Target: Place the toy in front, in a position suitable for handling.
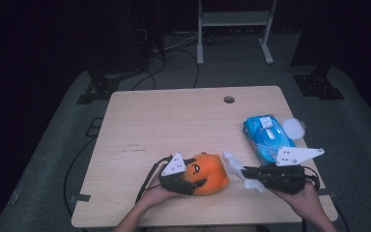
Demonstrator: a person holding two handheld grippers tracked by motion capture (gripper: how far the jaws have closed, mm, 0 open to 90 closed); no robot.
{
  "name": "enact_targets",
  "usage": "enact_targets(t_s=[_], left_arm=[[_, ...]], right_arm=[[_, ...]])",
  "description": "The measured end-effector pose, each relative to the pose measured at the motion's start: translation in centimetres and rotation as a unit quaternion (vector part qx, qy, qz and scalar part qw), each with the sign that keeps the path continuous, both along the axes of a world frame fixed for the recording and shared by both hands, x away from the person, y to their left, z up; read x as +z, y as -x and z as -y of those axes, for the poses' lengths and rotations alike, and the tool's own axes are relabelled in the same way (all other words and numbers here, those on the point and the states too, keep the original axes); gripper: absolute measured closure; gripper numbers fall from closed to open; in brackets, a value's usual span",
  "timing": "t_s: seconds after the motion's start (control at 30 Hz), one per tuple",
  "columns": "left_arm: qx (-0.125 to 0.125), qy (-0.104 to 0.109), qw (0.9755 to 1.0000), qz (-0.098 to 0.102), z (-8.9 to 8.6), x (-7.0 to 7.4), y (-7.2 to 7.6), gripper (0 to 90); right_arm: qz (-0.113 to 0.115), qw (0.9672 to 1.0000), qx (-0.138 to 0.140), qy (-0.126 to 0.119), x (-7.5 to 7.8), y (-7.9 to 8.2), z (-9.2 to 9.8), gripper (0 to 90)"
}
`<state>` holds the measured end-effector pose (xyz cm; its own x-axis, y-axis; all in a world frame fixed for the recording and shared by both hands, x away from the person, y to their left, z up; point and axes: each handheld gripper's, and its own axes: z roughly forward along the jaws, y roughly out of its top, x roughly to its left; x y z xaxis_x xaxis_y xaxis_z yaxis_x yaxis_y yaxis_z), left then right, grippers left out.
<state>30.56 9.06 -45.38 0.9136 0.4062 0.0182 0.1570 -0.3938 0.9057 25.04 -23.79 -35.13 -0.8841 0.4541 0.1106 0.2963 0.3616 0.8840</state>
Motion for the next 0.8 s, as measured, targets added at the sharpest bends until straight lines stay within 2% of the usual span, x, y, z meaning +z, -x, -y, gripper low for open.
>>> enact_targets(t_s=[0.07, 0.1, 0.13, 0.23, 0.27, 0.33, 0.4, 0.43, 0.47, 0.5, 0.53, 0.6, 0.67, 0.7, 0.73, 0.77, 0.8], left_arm=[[-0.001, 0.001, 1.0000, 0.000, 0.0, 0.0, -0.1, 22.6], [0.000, 0.005, 1.0000, -0.002, -0.1, -0.1, -0.1, 22.4], [0.000, 0.007, 1.0000, -0.003, -0.1, -0.1, -0.1, 22.4], [-0.001, 0.006, 1.0000, -0.003, -0.1, -0.1, -0.1, 22.3], [-0.001, 0.003, 1.0000, 0.000, 0.0, -0.1, -0.1, 22.3], [-0.002, 0.001, 1.0000, 0.002, 0.0, -0.1, -0.1, 22.3], [-0.003, 0.001, 1.0000, 0.004, 0.0, -0.1, 0.0, 22.3], [-0.003, 0.001, 1.0000, 0.004, 0.0, -0.1, 0.0, 22.3], [-0.006, -0.002, 1.0000, 0.006, 0.1, -0.1, 0.1, 22.3], [-0.006, -0.002, 1.0000, 0.006, 0.1, -0.1, 0.1, 22.3], [-0.009, -0.006, 0.9999, 0.008, 0.0, -0.1, 0.1, 22.2], [-0.010, -0.004, 0.9999, 0.007, 0.0, -0.1, 0.1, 22.2], [-0.009, -0.006, 0.9999, 0.008, 0.0, -0.1, 0.1, 22.2], [-0.009, -0.006, 0.9999, 0.008, 0.0, -0.1, 0.1, 22.2], [-0.009, -0.008, 0.9999, 0.008, 0.0, 0.0, 0.2, 22.2], [-0.009, -0.010, 0.9999, 0.008, 0.1, 0.0, 0.1, 22.3], [-0.009, -0.010, 0.9999, 0.009, 0.1, 0.0, 0.1, 22.3]], right_arm=[[-0.005, 0.9999, 0.009, -0.004, 0.0, 0.1, -0.3, 86.5], [-0.023, 0.9986, 0.042, -0.022, -0.1, 0.1, -1.1, 86.5], [-0.028, 0.9981, 0.050, -0.024, -0.2, -0.1, -1.4, 86.5], [-0.031, 0.9980, 0.053, -0.012, -0.7, -0.9, -2.2, 86.5], [-0.031, 0.9983, 0.048, 0.014, -1.6, -2.1, -3.3, 86.4], [-0.032, 0.9981, 0.045, 0.029, -2.6, -3.3, -4.6, 86.4], [-0.017, 0.9974, 0.032, 0.062, -3.6, -4.4, -5.9, 86.0], [-0.017, 0.9974, 0.032, 0.062, -3.6, -4.4, -5.9, 86.0], [-0.022, 0.9973, 0.030, 0.064, -4.3, -5.5, -6.6, 81.7], [-0.022, 0.9973, 0.030, 0.064, -4.3, -5.5, -6.6, 81.7], [-0.010, 0.9970, 0.020, 0.074, -4.8, -6.1, -7.2, 71.6], [-0.009, 0.9974, 0.024, 0.068, -4.8, -6.1, -7.5, 64.2], [0.014, 0.9973, 0.033, 0.065, -4.7, -5.8, -7.8, 56.4], [0.014, 0.9973, 0.033, 0.065, -4.7, -5.8, -7.8, 56.4], [0.029, 0.9963, 0.038, 0.071, -4.7, -5.6, -8.1, 54.2], [0.054, 0.9933, 0.046, 0.092, -4.6, -5.2, -8.7, 49.8], [0.064, 0.9919, 0.051, 0.097, -4.5, -5.1, -8.9, 48.6]])
